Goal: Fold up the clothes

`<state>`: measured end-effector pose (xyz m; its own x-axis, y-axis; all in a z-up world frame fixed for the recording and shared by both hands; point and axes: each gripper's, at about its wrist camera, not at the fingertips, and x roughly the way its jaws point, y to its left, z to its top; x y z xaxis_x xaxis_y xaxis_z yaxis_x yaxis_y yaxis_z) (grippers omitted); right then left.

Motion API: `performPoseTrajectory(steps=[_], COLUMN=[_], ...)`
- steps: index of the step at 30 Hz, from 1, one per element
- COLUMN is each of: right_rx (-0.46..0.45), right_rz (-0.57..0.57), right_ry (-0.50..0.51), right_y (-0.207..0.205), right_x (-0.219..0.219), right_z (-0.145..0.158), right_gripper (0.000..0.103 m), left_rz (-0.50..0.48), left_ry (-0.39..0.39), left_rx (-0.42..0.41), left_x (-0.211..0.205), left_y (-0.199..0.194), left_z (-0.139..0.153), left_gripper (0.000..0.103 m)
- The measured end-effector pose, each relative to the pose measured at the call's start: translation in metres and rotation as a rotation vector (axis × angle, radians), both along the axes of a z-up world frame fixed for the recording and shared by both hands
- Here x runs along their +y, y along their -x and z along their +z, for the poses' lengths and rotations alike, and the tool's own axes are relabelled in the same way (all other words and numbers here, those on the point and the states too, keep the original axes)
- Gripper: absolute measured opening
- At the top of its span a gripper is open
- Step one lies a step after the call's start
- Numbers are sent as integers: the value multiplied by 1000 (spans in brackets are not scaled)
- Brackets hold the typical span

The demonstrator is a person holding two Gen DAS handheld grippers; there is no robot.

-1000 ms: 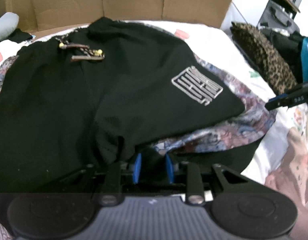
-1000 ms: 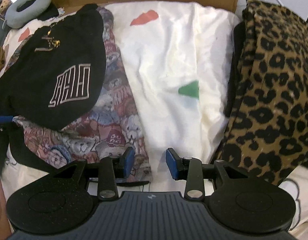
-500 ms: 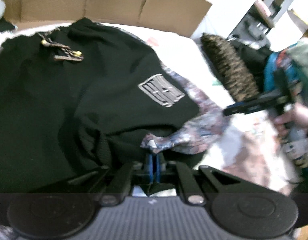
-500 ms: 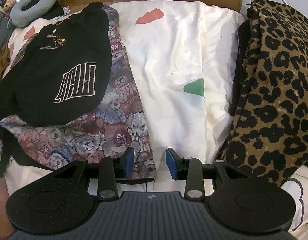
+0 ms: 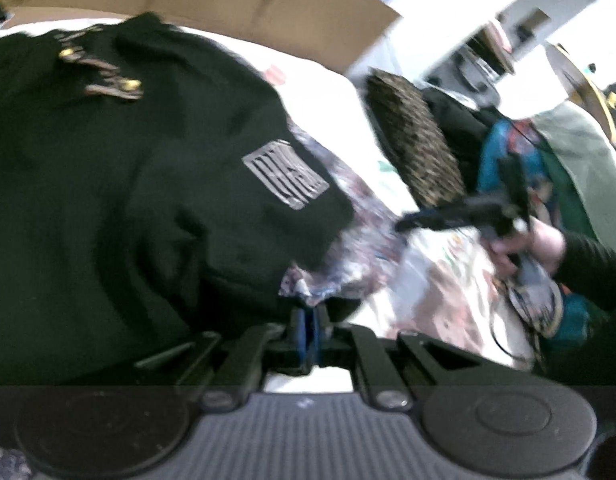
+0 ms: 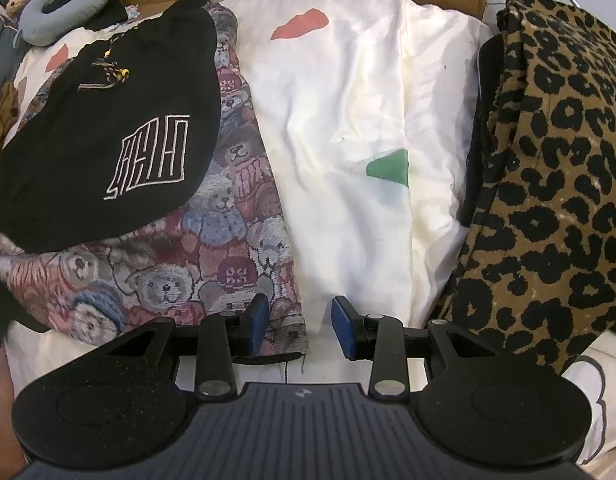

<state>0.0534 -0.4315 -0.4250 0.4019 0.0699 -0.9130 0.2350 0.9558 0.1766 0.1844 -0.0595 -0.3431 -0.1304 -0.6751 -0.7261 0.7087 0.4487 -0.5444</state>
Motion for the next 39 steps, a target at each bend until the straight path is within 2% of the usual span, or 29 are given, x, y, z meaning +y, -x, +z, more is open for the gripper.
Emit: performPoseTrajectory(steps=[6, 12, 21, 25, 27, 31, 34, 39], right_rx=[-50, -130, -196, -223, -212, -192, -186, -162], right_rz=[25, 133, 270, 356, 389, 419, 449, 494], right_ry=[-22, -78, -230, -279, -286, -295, -305, -270], right_y=[-6, -17, -29, -41, -49, -66, -71, -75], right_x=[6, 39, 93, 126, 141, 158, 170, 185], right_z=[24, 45, 51, 48, 42, 26, 18, 3], right_gripper=[42, 42, 42, 39, 33, 33, 33, 34], left_rz=[104, 157, 161, 160, 159, 138, 131, 136], left_ry=[17, 27, -5, 7, 22, 75, 85, 33], left_rx=[11, 5, -6, 18, 41, 90, 93, 56], left_x=[1, -1, -3, -1, 2, 6, 8, 11], left_y=[-19, -27, -25, -24, -23, -22, -20, -20], left_z=[-9, -11, -14, -18, -19, -19, -19, -24], left_gripper=[4, 4, 6, 6, 6, 6, 6, 6])
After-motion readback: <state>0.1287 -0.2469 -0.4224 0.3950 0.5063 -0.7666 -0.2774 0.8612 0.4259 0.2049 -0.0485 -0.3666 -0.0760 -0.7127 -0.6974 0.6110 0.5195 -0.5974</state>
